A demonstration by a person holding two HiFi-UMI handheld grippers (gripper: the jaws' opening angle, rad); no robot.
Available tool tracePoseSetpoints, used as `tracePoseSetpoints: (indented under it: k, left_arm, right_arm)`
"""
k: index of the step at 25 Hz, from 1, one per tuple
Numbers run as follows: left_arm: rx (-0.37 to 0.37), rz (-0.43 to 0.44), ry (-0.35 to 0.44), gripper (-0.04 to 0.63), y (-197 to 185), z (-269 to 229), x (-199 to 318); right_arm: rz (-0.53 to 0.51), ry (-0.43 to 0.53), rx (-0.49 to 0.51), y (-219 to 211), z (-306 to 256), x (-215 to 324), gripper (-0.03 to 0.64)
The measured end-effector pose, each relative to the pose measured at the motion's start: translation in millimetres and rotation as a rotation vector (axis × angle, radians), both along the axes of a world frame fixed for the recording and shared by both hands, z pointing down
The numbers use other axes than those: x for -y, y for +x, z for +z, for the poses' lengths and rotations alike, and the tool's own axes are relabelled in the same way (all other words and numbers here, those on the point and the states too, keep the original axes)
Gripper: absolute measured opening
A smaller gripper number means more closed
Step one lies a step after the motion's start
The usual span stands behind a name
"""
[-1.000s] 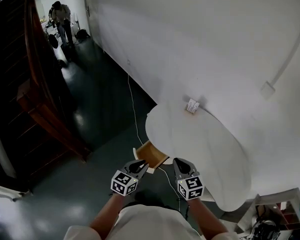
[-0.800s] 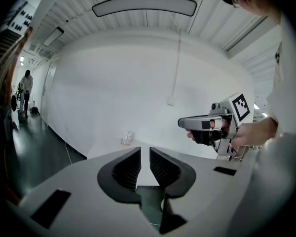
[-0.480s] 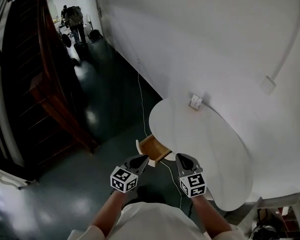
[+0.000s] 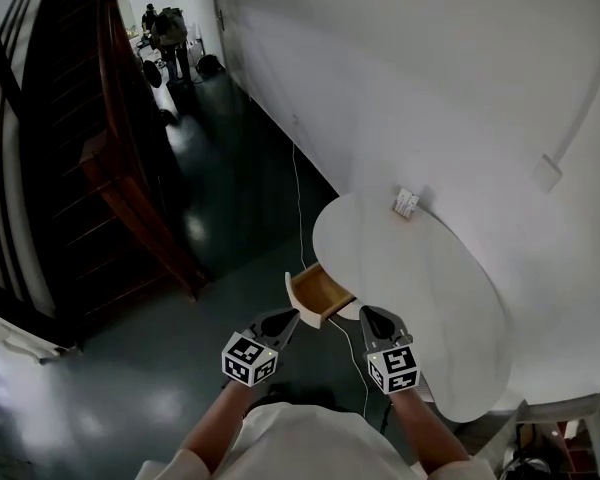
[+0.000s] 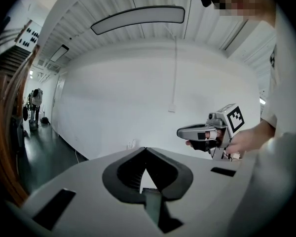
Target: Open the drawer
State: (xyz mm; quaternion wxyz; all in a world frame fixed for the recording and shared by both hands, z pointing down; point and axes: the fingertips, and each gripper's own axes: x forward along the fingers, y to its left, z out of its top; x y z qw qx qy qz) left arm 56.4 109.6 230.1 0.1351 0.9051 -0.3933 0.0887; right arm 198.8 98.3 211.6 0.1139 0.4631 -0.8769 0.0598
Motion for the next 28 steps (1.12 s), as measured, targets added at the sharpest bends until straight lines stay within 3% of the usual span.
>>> tracePoseSetpoints:
  k: [13, 28]
  left_arm:
    - [-0.023, 0.057, 0.031, 0.008, -58.6, -19.8, -0.1]
    - [-0.049, 0.073, 0.029, 0.008, -60.2, -21.6, 7.4]
  right_arm:
    - [0.088, 0.06, 0.019, -43.0, -22.6, -5.3, 0.011]
    - [0.081, 0.054, 0.012, -49.6, -24.8, -3.6, 0.011]
